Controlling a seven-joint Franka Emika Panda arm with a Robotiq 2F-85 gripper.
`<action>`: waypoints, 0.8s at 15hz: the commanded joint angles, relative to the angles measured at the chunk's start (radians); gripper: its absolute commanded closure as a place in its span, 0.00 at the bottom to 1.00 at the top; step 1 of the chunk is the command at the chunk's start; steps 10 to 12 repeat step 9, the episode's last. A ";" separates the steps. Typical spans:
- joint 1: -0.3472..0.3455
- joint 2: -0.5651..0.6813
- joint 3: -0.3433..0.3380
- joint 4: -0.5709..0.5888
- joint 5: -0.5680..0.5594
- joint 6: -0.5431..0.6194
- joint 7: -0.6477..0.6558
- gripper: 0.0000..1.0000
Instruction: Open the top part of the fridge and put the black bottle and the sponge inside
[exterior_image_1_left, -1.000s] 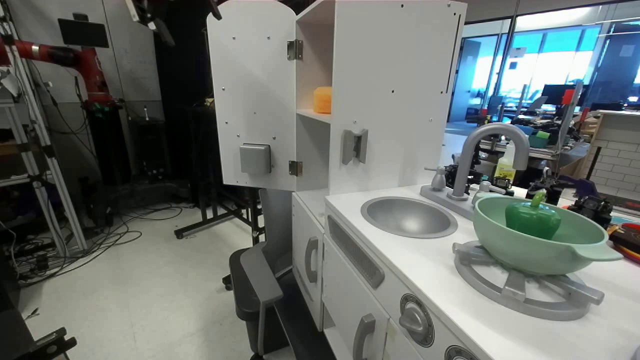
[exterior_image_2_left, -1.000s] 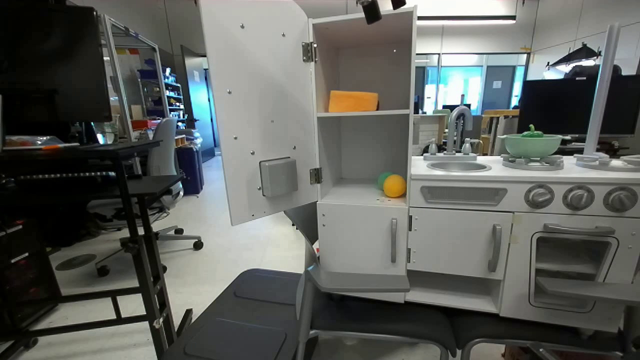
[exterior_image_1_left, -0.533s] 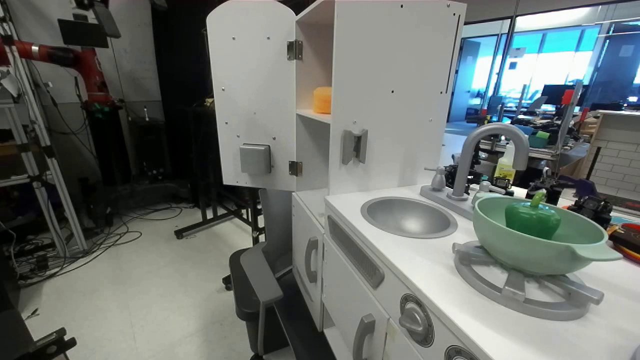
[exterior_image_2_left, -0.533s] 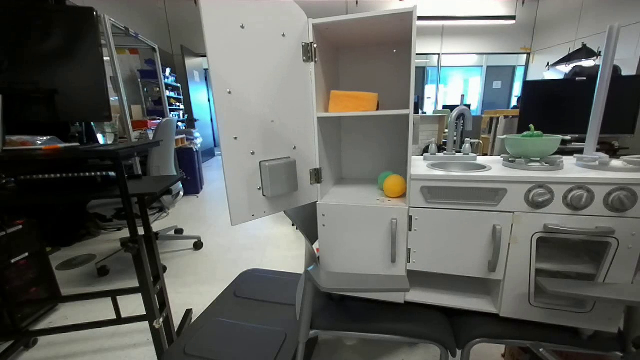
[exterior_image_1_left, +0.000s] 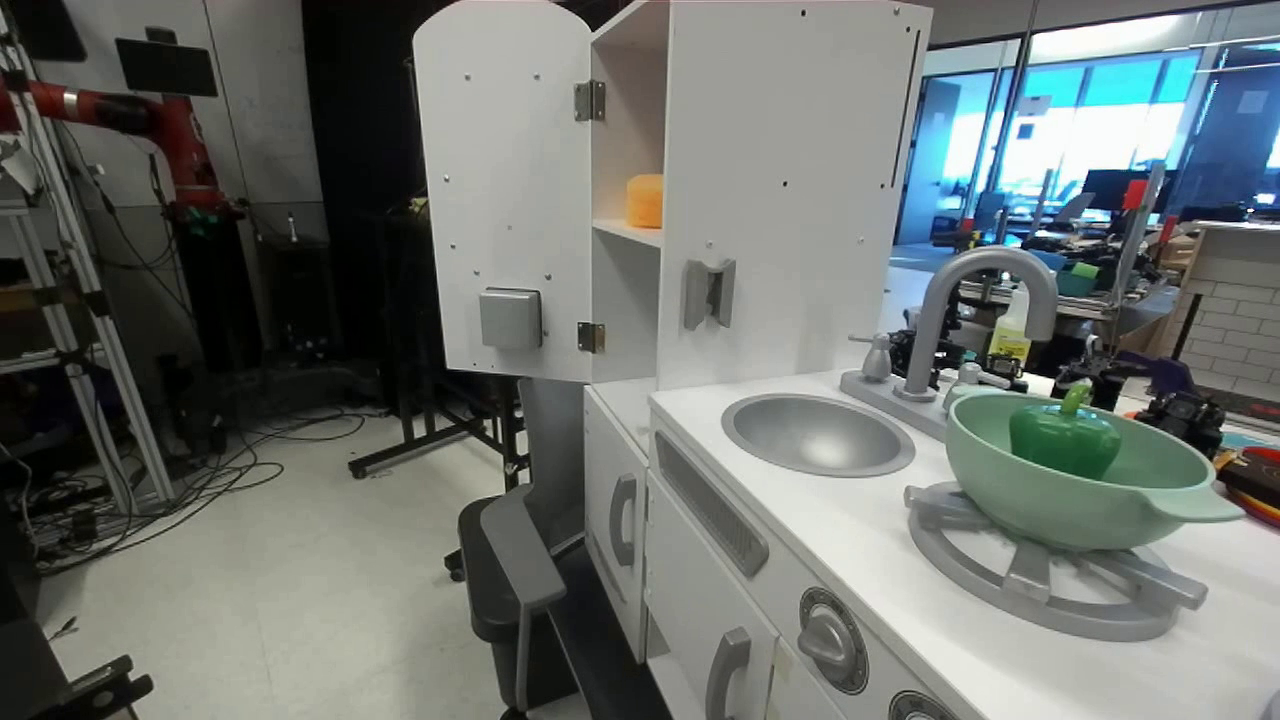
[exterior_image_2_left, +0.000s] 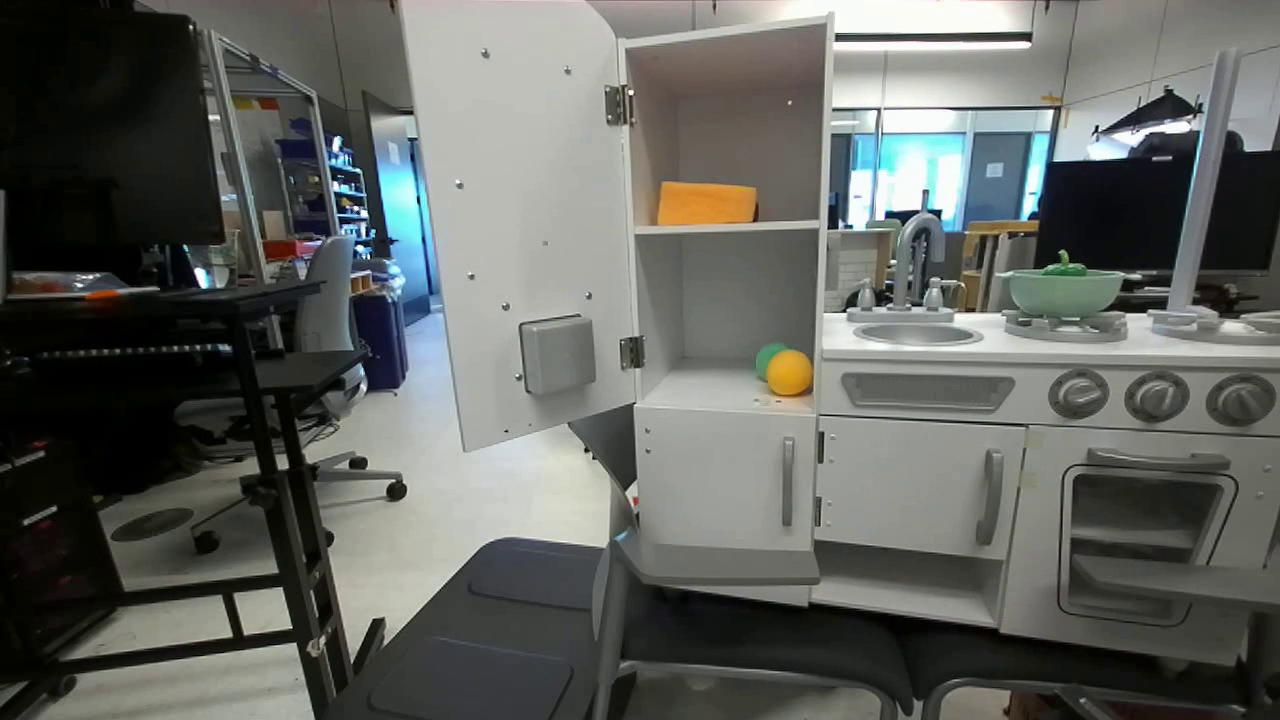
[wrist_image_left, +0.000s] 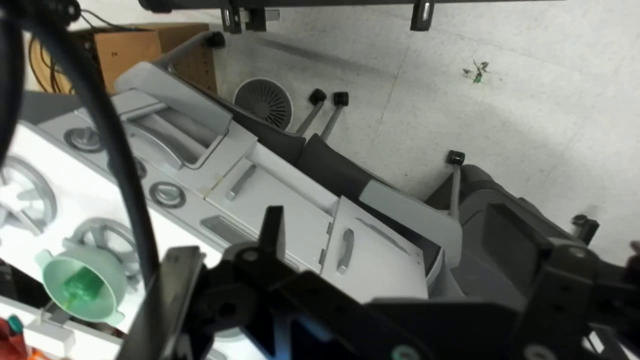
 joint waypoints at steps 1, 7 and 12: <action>-0.057 -0.180 -0.041 -0.163 0.042 0.050 0.013 0.00; -0.116 -0.174 -0.060 -0.162 0.024 0.038 -0.047 0.00; -0.120 -0.166 -0.066 -0.161 0.024 0.041 -0.054 0.00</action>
